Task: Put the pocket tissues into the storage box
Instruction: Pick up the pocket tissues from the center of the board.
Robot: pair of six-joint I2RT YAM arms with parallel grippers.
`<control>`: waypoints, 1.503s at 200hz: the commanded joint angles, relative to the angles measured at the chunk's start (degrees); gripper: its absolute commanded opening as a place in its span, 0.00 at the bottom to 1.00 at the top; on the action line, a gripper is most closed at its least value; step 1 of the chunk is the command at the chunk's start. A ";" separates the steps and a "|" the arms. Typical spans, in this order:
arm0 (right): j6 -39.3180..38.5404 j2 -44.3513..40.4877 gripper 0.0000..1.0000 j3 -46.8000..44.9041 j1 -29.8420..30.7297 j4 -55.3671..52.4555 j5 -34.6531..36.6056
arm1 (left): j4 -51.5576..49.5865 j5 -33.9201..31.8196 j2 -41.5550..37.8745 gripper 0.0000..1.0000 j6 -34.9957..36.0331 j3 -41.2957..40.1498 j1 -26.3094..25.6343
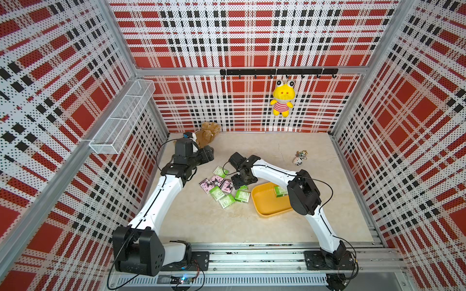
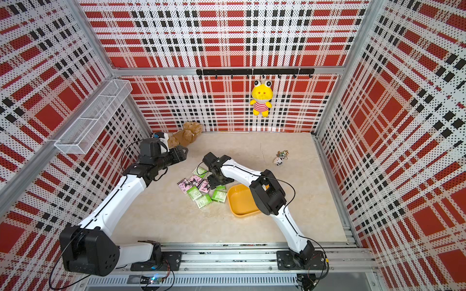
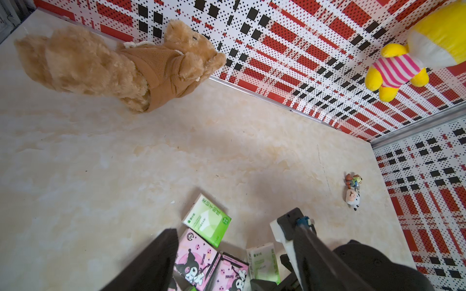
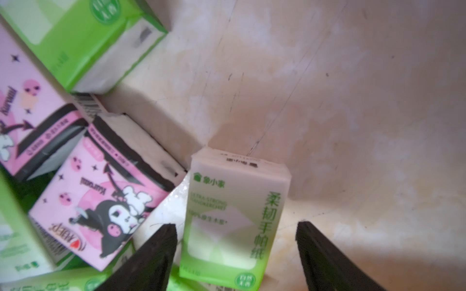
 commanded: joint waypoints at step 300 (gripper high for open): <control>-1.35 -31.33 0.40 -21.68 -8.28 -1.87 4.24 | -0.07 1.00 0.97 0.79 0.45 2.41 -0.88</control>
